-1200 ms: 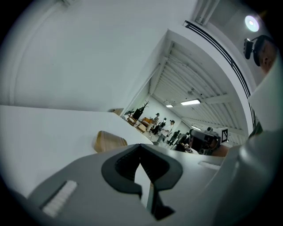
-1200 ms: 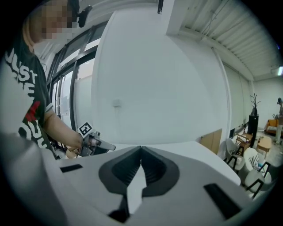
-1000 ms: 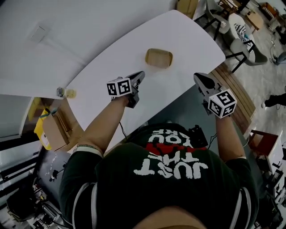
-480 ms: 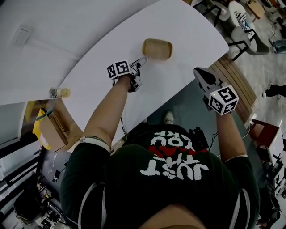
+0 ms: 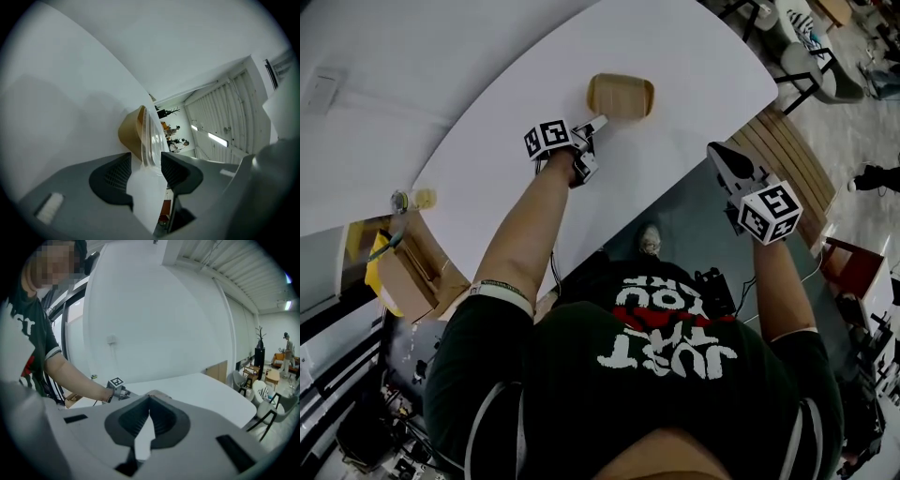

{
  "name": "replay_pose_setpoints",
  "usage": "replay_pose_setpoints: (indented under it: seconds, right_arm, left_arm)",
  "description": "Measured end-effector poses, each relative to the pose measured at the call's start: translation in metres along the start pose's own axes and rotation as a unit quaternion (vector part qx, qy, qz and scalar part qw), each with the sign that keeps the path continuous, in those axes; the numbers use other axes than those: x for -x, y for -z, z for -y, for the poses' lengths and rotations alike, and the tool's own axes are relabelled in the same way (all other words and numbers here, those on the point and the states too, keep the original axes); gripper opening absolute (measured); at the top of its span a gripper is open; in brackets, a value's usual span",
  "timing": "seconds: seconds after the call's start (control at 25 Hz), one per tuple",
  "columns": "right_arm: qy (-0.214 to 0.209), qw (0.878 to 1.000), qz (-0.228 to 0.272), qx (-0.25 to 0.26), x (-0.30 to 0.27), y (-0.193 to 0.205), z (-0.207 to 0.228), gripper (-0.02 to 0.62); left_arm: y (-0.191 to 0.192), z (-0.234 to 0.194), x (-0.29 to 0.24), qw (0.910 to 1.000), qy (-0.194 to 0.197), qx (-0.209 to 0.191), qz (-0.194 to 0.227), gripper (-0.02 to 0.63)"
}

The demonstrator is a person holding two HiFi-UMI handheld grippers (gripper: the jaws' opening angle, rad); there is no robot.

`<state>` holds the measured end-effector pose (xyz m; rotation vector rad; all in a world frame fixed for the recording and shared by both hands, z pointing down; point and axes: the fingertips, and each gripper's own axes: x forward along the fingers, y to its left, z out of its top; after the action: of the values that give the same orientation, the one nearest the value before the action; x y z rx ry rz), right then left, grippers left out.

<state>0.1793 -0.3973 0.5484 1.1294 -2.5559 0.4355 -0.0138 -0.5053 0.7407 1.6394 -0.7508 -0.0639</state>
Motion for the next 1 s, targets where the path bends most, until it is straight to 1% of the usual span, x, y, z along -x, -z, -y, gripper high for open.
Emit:
replay_pose_setpoints:
  seconds: [0.12, 0.24, 0.4, 0.56, 0.76, 1.0]
  right_arm:
    - [0.001, 1.0, -0.004, -0.005, 0.001, 0.006, 0.002, 0.006]
    - [0.002, 1.0, -0.006, -0.008, 0.001, 0.009, 0.003, 0.006]
    - [0.003, 1.0, -0.009, -0.009, 0.001, 0.012, 0.003, 0.006]
    - [0.006, 1.0, -0.012, -0.012, 0.0, 0.015, 0.003, 0.006]
    - [0.007, 1.0, -0.014, -0.012, -0.001, 0.014, 0.001, 0.006]
    - [0.009, 1.0, -0.011, -0.015, 0.001, 0.013, 0.004, 0.006]
  left_arm:
    - [0.002, -0.003, -0.005, 1.0, -0.003, 0.007, -0.001, 0.181]
    - [0.006, -0.007, -0.007, 0.9999, -0.011, 0.006, -0.006, 0.179]
    - [0.004, -0.008, -0.008, 0.9999, -0.014, 0.009, 0.0, 0.171]
    - [0.001, -0.006, -0.01, 0.9998, -0.012, 0.011, 0.008, 0.111]
    - [-0.006, 0.005, -0.005, 0.9983, 0.026, 0.04, 0.033, 0.062]
    - [-0.011, 0.02, 0.002, 0.9957, 0.063, 0.041, 0.055, 0.049]
